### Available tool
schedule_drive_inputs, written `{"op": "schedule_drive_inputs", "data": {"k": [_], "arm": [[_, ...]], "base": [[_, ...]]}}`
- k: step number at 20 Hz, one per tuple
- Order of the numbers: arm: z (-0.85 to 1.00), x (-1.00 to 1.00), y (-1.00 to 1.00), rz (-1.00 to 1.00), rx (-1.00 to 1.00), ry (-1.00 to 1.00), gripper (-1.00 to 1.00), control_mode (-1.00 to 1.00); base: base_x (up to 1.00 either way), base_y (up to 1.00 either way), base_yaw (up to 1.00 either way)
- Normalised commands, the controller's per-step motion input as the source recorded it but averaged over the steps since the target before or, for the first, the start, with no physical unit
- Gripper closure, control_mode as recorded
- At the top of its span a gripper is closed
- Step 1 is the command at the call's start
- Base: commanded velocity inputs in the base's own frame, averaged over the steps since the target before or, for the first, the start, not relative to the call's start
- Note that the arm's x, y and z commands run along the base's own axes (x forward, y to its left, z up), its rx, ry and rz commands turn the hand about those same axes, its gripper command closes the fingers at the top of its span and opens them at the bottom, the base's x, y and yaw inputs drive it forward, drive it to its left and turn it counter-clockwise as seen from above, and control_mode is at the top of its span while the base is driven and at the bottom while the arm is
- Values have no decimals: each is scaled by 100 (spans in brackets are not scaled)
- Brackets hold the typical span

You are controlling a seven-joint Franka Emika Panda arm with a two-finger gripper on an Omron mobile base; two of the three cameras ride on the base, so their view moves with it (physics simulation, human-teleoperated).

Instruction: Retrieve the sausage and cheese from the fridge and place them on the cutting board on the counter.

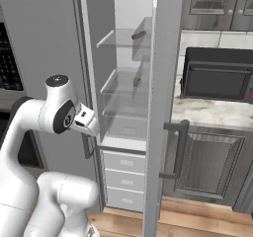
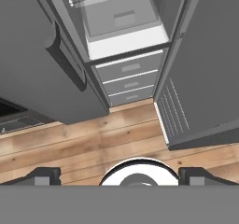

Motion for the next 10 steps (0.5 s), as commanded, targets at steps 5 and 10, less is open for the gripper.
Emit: {"op": "schedule_drive_inputs", "data": {"k": [5,10], "arm": [[0,0,0,0,0,0,-100,100],[0,0,0,0,0,0,-100,100]], "base": [[0,0,0],[0,0,0]]}}
